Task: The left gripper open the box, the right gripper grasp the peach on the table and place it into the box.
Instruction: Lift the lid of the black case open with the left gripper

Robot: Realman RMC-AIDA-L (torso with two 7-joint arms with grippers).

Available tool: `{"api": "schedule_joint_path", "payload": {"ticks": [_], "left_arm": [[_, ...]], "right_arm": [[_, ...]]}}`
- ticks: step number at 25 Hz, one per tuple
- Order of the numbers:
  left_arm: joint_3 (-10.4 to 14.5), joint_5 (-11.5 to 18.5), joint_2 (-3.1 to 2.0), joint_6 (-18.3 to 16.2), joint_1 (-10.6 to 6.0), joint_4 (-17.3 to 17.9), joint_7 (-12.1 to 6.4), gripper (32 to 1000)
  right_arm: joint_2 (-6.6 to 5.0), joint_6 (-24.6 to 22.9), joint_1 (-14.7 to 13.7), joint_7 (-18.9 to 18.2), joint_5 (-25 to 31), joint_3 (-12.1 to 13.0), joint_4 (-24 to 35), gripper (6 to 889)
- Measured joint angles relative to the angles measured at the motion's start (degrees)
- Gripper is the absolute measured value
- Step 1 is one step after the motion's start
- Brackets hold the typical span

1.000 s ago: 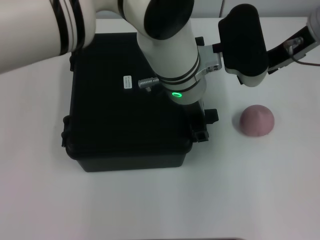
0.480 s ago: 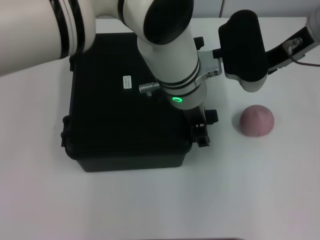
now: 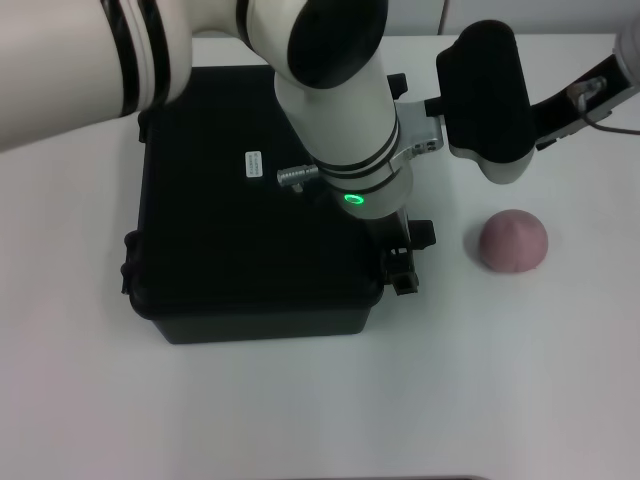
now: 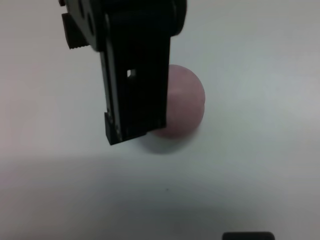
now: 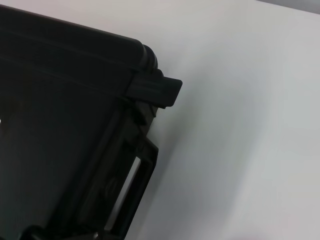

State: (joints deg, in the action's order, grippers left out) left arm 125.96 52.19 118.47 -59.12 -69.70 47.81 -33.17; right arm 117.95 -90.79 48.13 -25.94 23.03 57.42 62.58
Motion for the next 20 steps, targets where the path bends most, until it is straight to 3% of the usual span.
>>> {"api": "schedule_joint_path", "payload": {"ticks": [20], "left_arm": [[-0.03, -0.39, -0.11, 0.77, 0.19, -0.13, -0.69, 778]], "right_arm": [[0.06, 0.00, -0.23, -0.56, 0.09, -0.46, 0.00, 851]]}}
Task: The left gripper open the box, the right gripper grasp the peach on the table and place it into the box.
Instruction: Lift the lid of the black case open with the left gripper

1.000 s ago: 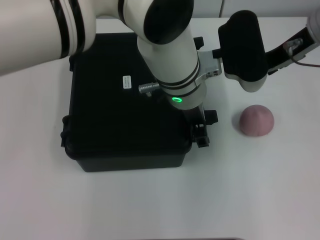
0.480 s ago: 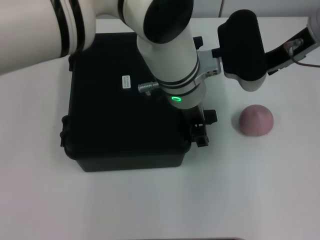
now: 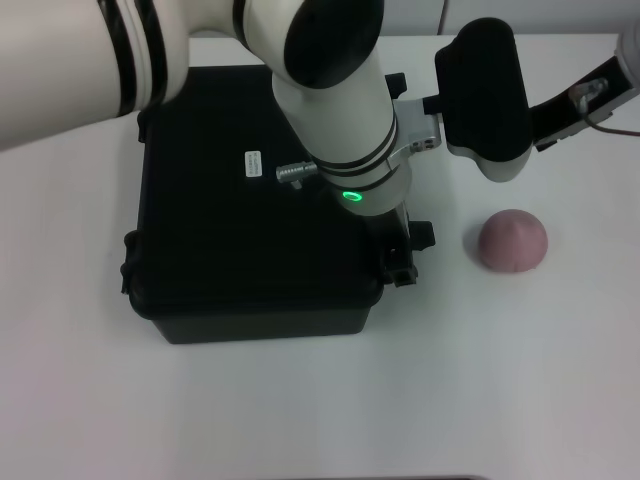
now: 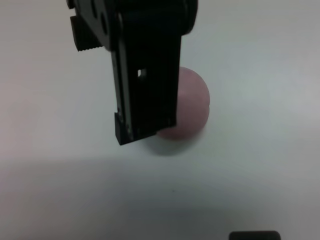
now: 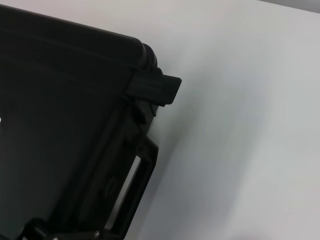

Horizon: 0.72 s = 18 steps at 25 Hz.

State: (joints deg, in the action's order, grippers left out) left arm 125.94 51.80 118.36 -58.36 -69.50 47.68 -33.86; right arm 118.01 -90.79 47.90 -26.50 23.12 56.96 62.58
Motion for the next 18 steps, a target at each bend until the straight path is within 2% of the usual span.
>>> {"api": "schedule_joint_path", "payload": {"ticks": [3, 12, 18], "left_arm": [[0.01, -0.01, -0.01, 0.03, -0.03, -0.07, -0.02, 760], [0.00, 0.06, -0.06, -0.61, -0.03, 0.39, 0.07, 552], [0.01, 0.34, -0.09, -1.17, 0.00, 2.15, 0.63, 422]], "right_arm": [[0.03, 0.00, 0.00, -0.05, 0.00, -0.02, 0.00, 850], [0.03, 0.09, 0.00, -0.05, 0.00, -0.01, 0.00, 850], [0.03, 0.09, -0.07, -0.05, 0.80, -0.01, 0.00, 850]]}}
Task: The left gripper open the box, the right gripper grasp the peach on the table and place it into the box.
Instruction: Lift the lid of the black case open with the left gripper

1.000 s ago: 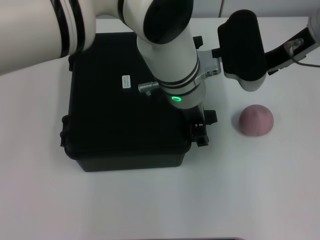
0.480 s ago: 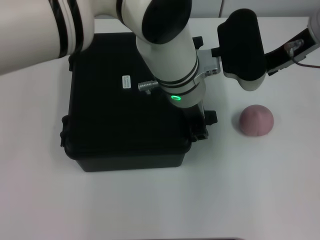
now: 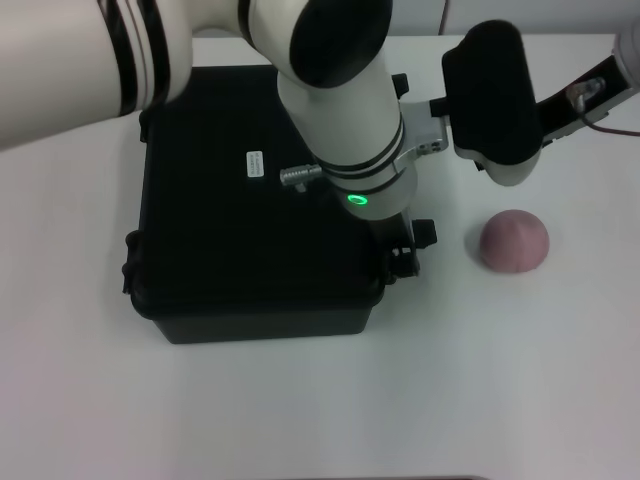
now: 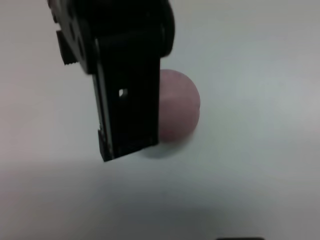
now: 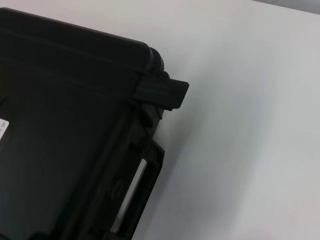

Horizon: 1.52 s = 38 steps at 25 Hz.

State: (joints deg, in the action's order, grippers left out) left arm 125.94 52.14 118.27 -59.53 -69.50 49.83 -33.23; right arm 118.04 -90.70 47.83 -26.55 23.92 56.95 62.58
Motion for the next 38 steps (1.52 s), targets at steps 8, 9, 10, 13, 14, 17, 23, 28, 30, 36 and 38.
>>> {"api": "schedule_joint_path", "payload": {"ticks": [8, 9, 10, 13, 14, 17, 23, 28, 30, 36, 38], "left_arm": [[-0.37, 0.11, -0.06, -0.04, -0.19, 0.17, 0.34, 309], [-0.46, 0.11, -0.07, -0.05, -0.19, 0.17, 0.35, 298], [-0.49, 0.12, -0.07, -0.05, -0.19, 0.19, 0.35, 288], [-0.55, 0.18, -0.07, -0.05, -0.23, 0.28, 0.36, 257], [-0.57, 0.21, -0.07, -0.05, -0.25, 0.34, 0.36, 229], [-0.61, 0.25, -0.09, -0.12, -0.28, 0.68, 0.37, 189], [-0.88, 0.33, -0.23, -0.67, -0.27, 1.23, 0.37, 157], [-0.90, 0.37, -0.26, -1.17, -0.29, 1.31, 0.44, 146], [-0.90, 0.37, -0.26, -1.24, -0.29, 1.32, 0.45, 146], [-1.69, -0.20, -0.34, -1.79, -0.14, 2.12, 0.46, 143], [-2.07, -0.22, -0.37, -2.10, -0.12, 2.16, 0.46, 143]], "right_arm": [[0.00, 0.00, -0.12, -0.04, -0.01, 0.00, 0.00, 850], [0.00, 0.00, -0.12, -0.05, -0.01, 0.00, 0.00, 850], [0.00, 0.00, -0.15, -0.05, -0.02, 0.00, 0.00, 850], [0.00, 0.00, -0.32, -0.07, -0.02, 0.00, 0.00, 849], [0.00, 0.00, -0.39, -0.07, -0.02, 0.00, 0.07, 849], [0.00, -0.01, -0.61, -0.08, -0.02, 0.00, 0.41, 849], [-0.15, -0.01, -0.82, -0.16, 1.31, 0.00, 0.47, 849], [-0.18, -0.01, -0.91, -0.24, 1.35, 0.00, 0.51, 849], [-0.18, -0.01, -1.01, -0.41, 1.36, 0.00, 0.52, 849], [-0.18, -0.01, -1.34, -0.83, 1.39, 0.00, 0.53, 849], [-0.18, -0.01, -1.42, -0.99, 1.39, 0.00, 0.52, 849]]}}
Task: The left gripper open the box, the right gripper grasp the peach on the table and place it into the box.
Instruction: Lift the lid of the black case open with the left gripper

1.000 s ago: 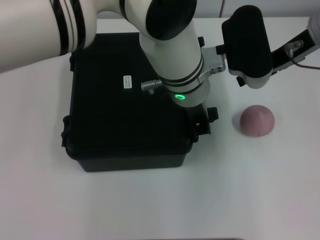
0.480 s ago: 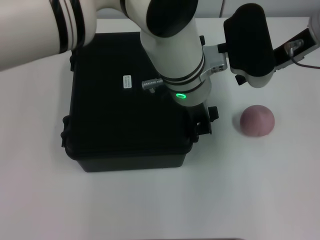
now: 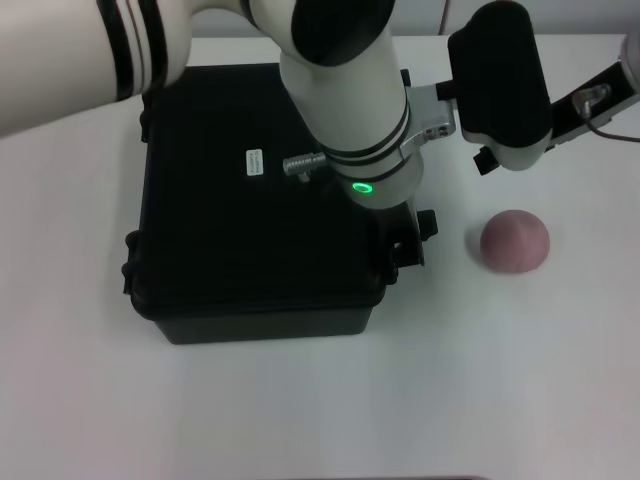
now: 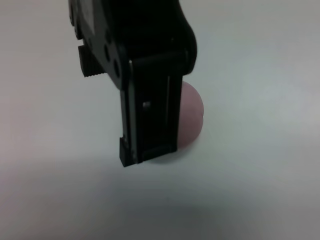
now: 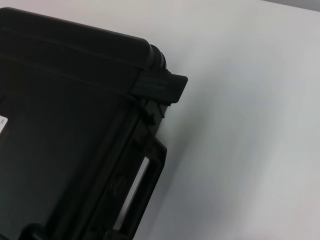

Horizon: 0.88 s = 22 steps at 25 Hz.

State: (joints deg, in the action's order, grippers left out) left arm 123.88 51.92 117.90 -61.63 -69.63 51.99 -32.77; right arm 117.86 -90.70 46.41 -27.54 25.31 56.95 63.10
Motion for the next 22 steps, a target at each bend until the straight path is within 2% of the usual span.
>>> {"api": "schedule_joint_path", "payload": {"ticks": [11, 13, 15, 18, 20, 22], "left_arm": [[-1.23, -2.35, -0.39, -2.52, 1.30, 3.61, -0.08, 135], [-2.25, -2.75, -0.47, -3.33, 1.48, 4.13, -0.12, 120], [-4.73, -3.78, -0.43, -5.01, 2.19, 4.94, -0.53, 114], [-5.40, -4.33, -0.44, -5.40, 2.66, 5.60, -0.62, 106], [-7.11, -6.25, -0.45, -7.12, 4.12, 8.36, -0.71, 99], [-7.63, -6.69, -0.45, -7.85, 4.50, 9.27, -0.78, 92]], "right_arm": [[0.05, 0.46, -1.29, -2.28, 0.00, -0.14, 0.11, 848], [0.11, 0.79, -1.64, -2.85, 0.00, -0.19, 0.11, 848], [0.14, 1.23, -1.86, -3.49, 0.00, -0.25, 0.11, 848], [0.20, 1.43, -2.10, -3.88, 0.00, -0.27, 0.11, 848], [0.22, 1.66, -2.42, -4.28, 0.00, -0.35, 0.10, 848], [0.23, 2.04, -2.57, -4.69, 0.04, -0.48, -0.06, 848]]}}
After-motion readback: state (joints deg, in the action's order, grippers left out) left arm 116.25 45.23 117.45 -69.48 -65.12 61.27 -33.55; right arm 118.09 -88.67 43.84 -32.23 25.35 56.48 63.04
